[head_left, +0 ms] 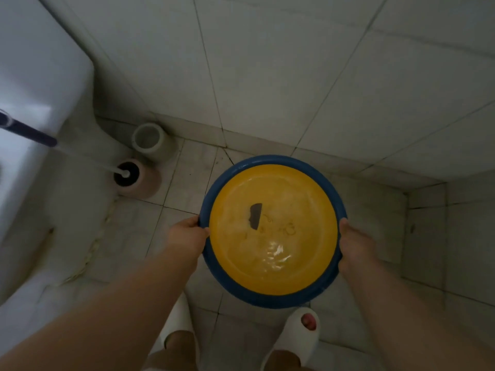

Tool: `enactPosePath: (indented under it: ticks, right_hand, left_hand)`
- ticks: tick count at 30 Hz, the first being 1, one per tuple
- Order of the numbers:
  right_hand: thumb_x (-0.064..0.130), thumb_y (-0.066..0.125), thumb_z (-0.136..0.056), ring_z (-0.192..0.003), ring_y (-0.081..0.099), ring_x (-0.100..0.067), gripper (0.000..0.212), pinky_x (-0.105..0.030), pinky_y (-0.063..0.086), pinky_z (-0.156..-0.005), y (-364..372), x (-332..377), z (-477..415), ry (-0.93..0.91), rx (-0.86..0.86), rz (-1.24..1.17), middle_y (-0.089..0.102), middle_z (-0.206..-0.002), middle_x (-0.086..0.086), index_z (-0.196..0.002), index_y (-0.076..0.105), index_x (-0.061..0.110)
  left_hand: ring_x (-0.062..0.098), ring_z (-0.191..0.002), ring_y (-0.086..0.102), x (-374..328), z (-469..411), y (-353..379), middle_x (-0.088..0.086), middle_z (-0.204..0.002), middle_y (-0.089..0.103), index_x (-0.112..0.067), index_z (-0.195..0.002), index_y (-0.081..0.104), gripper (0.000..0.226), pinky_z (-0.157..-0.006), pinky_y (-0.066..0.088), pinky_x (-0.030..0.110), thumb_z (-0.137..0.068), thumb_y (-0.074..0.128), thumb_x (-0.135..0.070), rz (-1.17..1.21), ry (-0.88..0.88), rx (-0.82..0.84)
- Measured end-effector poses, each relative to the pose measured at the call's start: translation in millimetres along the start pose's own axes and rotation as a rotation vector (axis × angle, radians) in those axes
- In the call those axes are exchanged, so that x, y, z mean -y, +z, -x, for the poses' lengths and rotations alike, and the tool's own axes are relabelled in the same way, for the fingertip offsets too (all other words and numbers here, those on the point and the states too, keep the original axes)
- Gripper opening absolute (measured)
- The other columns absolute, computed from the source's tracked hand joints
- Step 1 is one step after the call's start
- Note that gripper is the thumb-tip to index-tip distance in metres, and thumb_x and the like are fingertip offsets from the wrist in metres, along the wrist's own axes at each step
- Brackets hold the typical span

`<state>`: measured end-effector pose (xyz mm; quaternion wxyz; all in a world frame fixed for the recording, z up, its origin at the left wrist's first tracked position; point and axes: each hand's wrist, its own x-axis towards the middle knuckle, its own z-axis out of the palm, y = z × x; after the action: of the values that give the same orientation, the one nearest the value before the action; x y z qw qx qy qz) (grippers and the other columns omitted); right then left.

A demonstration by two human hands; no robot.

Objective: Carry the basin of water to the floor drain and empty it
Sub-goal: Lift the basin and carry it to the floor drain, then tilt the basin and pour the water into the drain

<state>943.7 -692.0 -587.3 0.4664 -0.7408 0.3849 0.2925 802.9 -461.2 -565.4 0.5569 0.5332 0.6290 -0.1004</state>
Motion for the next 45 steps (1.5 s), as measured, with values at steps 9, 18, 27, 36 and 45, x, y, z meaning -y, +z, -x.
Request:
enactPosePath:
  ticks: [9,18,27,36,45]
  right_hand:
    - [0.033,0.055,-0.087,-0.077,0.058,-0.027,0.023,-0.039,0.050,-0.072,75.0,-67.3,-99.0,0.118,0.142,-0.239,0.063,-0.080,-0.010,-0.083,0.066,0.013]
    - [0.059,0.050,-0.084,-0.085,0.062,-0.030,0.044,-0.041,0.054,-0.076,124.2,-69.4,-165.6,0.084,0.137,-0.265,0.068,-0.092,-0.011,-0.090,0.067,0.018]
    - [0.065,0.051,-0.078,-0.092,0.065,-0.033,0.044,-0.050,0.053,-0.085,132.9,-48.0,-197.8,-0.035,0.068,-0.212,0.068,-0.091,-0.010,-0.075,0.062,0.022]
    - [0.050,0.058,-0.083,-0.099,0.063,-0.031,0.033,-0.049,0.052,-0.089,120.5,-53.3,-215.6,0.034,0.084,-0.286,0.068,-0.102,-0.010,-0.090,0.065,0.018]
    - [0.037,0.055,-0.090,-0.083,0.059,-0.027,0.036,-0.034,0.050,-0.062,114.5,-53.7,-208.9,0.054,0.117,-0.279,0.061,-0.086,-0.008,-0.117,0.059,0.012]
  left_hand:
    - [0.026,-0.090,0.058,60.5,-111.4,34.7,0.018,-0.120,0.063,-0.007,-0.128,0.053,0.042,-0.084,0.049,0.033,-0.086,0.056,-0.002,0.014,0.004,-0.067]
    - [0.031,-0.099,0.060,70.0,-193.6,58.5,0.019,-0.122,0.062,-0.006,-0.129,0.052,0.046,-0.095,0.049,0.043,-0.084,0.059,0.001,0.051,0.038,-0.060]
    - [0.026,-0.080,0.061,54.9,-230.4,77.9,0.006,-0.084,0.065,-0.001,-0.120,0.058,0.041,-0.087,0.052,0.040,-0.080,0.062,0.002,0.062,0.112,0.013]
    - [0.026,-0.081,0.066,55.1,-233.7,91.7,0.015,-0.098,0.070,-0.004,-0.112,0.064,0.043,-0.083,0.056,0.041,-0.079,0.069,-0.031,-0.129,0.255,-0.029]
    - [0.024,-0.086,0.063,66.6,-237.0,100.2,0.009,-0.100,0.068,-0.010,-0.119,0.060,0.039,-0.077,0.054,0.033,-0.085,0.059,-0.030,-0.205,0.329,-0.042]
